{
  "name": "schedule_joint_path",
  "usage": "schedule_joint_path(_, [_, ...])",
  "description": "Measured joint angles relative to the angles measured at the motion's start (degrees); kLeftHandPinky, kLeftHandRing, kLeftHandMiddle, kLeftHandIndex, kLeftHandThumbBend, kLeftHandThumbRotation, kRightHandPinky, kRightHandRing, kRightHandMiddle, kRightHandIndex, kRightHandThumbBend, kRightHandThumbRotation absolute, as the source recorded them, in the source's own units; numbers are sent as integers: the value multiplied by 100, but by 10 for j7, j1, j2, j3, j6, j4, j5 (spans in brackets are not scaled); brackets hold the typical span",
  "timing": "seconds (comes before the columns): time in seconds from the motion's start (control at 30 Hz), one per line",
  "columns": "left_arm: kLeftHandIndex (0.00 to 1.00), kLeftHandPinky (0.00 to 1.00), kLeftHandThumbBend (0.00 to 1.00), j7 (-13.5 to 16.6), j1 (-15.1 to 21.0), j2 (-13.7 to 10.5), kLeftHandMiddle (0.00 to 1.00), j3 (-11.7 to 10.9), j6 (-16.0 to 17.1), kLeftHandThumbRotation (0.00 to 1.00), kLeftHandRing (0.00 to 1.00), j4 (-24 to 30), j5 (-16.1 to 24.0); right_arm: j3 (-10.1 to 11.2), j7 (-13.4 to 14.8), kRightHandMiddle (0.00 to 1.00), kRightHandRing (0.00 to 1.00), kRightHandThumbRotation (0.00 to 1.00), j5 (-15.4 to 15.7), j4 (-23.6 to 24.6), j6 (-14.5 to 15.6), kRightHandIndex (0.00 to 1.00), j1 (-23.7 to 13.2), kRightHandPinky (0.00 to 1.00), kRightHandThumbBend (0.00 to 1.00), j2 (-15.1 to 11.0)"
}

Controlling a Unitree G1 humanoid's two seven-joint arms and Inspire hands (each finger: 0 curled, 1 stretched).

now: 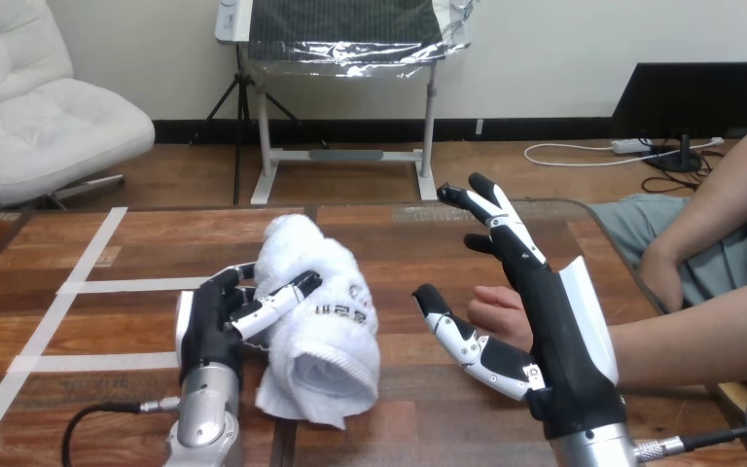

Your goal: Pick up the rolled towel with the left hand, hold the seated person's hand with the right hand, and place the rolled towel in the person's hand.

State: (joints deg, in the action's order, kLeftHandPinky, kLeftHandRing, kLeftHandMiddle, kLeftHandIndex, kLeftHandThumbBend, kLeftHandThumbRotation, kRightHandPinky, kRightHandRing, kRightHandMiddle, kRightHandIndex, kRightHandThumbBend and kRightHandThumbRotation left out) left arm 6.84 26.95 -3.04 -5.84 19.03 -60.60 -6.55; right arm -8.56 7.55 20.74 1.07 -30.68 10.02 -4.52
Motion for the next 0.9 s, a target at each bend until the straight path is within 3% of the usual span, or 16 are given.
schedule_joint_path(0.37, [51, 22, 68, -66, -15, 23, 44, -41, -24, 0, 33, 62, -75, 0, 0, 97, 94, 2, -3, 0, 0, 85, 0, 83, 39, 0])
schedule_joint_path(0.9, [52, 23, 66, -153, -48, 49, 44, -73, -89, 0, 33, 172, -169, 1, 0, 97, 94, 2, -4, 0, 0, 85, 0, 82, 39, 0])
